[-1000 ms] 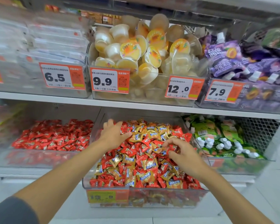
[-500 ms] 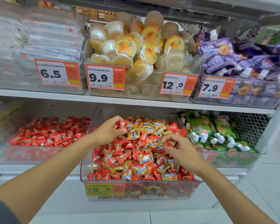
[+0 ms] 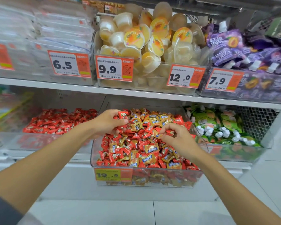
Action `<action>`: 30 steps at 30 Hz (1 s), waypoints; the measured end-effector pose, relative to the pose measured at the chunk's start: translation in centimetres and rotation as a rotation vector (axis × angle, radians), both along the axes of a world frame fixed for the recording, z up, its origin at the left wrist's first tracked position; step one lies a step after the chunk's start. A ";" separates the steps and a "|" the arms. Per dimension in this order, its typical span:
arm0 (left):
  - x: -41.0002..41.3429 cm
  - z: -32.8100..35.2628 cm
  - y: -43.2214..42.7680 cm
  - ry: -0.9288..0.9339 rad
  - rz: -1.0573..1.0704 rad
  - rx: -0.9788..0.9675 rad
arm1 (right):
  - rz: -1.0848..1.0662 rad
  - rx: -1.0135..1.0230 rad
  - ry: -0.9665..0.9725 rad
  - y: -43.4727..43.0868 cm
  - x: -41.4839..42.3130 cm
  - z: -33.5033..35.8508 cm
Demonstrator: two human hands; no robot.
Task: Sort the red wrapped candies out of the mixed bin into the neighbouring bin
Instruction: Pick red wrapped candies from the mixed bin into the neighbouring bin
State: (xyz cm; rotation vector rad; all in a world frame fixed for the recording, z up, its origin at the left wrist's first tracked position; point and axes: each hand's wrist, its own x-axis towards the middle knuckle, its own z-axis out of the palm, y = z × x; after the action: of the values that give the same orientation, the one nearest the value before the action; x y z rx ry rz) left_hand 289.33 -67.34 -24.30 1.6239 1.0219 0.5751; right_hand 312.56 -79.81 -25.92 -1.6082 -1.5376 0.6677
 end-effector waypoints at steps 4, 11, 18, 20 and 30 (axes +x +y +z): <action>-1.8 1.4 0.3 -0.004 0.047 0.053 | 0.068 -0.039 -0.045 2.2 -3.0 0.1; -4.8 1.1 1.1 -0.042 0.118 0.034 | 0.434 -0.235 -0.620 6.8 -8.2 -2.8; -6.7 0.9 1.3 0.021 0.131 0.043 | 0.335 -0.152 -0.545 8.0 -7.3 -2.1; -7.1 0.8 1.5 0.040 0.147 0.048 | 0.377 -0.191 -0.493 7.7 -7.8 -1.9; -7.0 0.6 1.1 0.035 0.152 0.073 | 0.398 -0.248 -0.217 7.3 -8.1 -2.5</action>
State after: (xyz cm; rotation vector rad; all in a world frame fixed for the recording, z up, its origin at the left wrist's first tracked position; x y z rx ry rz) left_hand 282.31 -66.27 -23.71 1.6337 1.1692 0.6950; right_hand 304.42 -72.47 -28.41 -1.6070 -2.0303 0.9547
